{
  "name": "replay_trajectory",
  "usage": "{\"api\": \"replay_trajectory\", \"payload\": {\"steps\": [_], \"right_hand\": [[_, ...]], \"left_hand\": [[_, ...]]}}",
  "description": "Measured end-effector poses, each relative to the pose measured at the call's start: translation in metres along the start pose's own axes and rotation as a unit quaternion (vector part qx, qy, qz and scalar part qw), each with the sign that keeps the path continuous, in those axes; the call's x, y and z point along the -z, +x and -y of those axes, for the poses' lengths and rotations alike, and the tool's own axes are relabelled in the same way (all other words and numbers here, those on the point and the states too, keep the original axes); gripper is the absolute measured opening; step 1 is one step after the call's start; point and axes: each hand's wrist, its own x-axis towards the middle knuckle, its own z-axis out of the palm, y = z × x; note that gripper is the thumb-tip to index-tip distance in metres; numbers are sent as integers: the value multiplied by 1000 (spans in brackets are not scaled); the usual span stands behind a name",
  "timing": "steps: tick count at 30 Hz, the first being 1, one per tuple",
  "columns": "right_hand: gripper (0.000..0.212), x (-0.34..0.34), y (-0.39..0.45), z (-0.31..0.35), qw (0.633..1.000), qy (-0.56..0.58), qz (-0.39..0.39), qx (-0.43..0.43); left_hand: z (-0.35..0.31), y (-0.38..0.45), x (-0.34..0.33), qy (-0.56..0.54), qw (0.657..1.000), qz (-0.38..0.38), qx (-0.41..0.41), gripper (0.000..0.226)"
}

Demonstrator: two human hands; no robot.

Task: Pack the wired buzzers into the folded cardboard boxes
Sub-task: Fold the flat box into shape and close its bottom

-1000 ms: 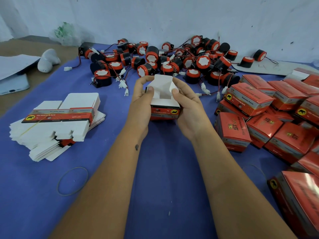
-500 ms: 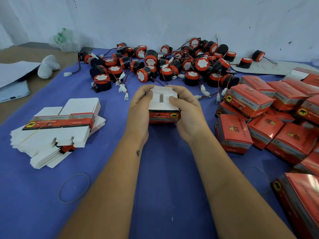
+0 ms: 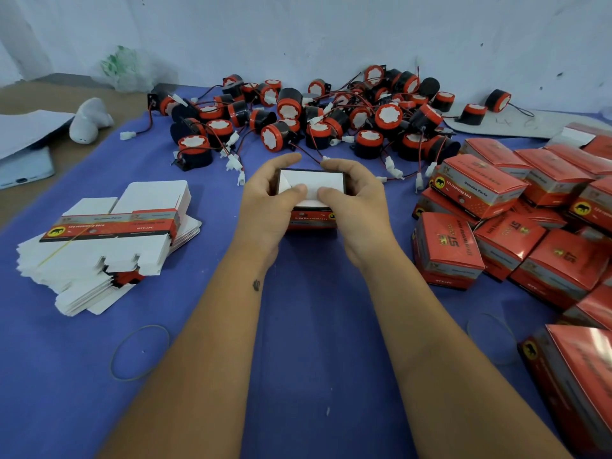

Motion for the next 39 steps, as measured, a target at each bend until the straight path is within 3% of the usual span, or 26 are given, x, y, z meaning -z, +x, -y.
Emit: {"api": "replay_trajectory", "payload": {"steps": [5, 7, 9, 13, 17, 19, 21, 24, 28, 31, 33, 36, 39], "right_hand": [[18, -3, -2, -3, 992, -108, -55, 36], [25, -1, 0, -7, 977, -197, -77, 29], [27, -1, 0, -8, 980, -187, -65, 12], [18, -2, -4, -6, 992, -96, -61, 60], [23, -5, -7, -8, 985, -122, -31, 114], [19, -6, -8, -9, 983, -145, -14, 114], [16, -6, -10, -9, 980, -169, 8, 100], [17, -4, -8, -9, 989, -121, 7, 79], [15, 1, 9, -12, 990, -87, -98, 58], [14, 10, 29, -21, 967, -217, -130, 13], [18, 15, 44, -26, 940, -324, -100, 11], [37, 16, 66, -27, 868, -492, -42, 44], [49, 12, 86, -30, 837, -546, 43, -18]], "left_hand": [[-2, -1, -2, 30, 999, -19, -4, 23], [4, 2, 0, 147, 988, -39, -14, 42], [8, 4, 3, 238, 970, -36, -23, 56], [4, 7, 10, 185, 982, 25, -3, 64], [0, 9, 10, 95, 993, -26, 67, 87], [0, 11, 7, 59, 993, -52, 89, 75], [3, 11, 10, 109, 989, -39, 92, 61], [8, 11, 21, 130, 990, 10, 52, 69], [12, 11, 24, 162, 984, -17, -74, 116], [12, 9, 22, 259, 961, -31, -96, 124], [14, 11, 25, 274, 957, -49, -79, 119], [13, 13, 31, 251, 961, -112, -26, 111], [15, 17, 37, 256, 947, -193, -12, 93]]}}
